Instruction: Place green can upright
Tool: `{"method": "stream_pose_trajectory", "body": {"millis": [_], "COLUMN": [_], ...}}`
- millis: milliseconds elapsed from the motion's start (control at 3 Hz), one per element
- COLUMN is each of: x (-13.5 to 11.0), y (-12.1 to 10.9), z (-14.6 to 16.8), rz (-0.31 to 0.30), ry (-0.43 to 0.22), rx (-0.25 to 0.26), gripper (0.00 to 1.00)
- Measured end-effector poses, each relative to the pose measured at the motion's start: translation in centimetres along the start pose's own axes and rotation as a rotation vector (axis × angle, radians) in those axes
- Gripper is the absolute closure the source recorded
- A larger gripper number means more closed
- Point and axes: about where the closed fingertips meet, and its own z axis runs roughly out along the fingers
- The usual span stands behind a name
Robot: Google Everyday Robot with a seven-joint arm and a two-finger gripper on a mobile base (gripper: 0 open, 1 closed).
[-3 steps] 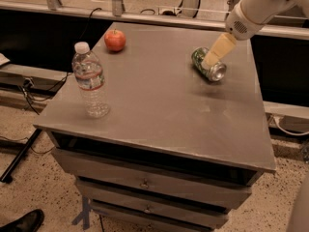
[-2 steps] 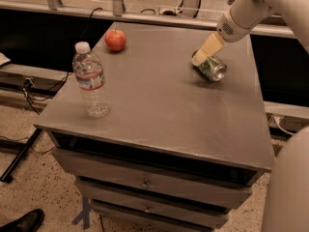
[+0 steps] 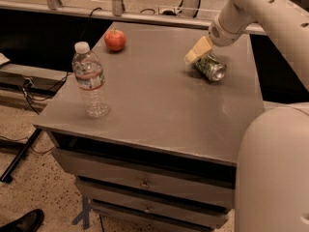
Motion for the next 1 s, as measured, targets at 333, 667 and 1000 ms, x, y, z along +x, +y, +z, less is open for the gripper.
{"method": "stream_pose_trajectory", "body": {"millis": [333,667,1000], "x": [0.6,0.8,0.4], "y": [-0.4,-0.1,0.7], "z": [1.1,1.7,1.6], "rz": [0.059,0.075,0.063], "ry": [0.051,0.082,0.091], "rx": [0.016,0.020,0.020], "gripper": [0.00,0.16,0.40]}}
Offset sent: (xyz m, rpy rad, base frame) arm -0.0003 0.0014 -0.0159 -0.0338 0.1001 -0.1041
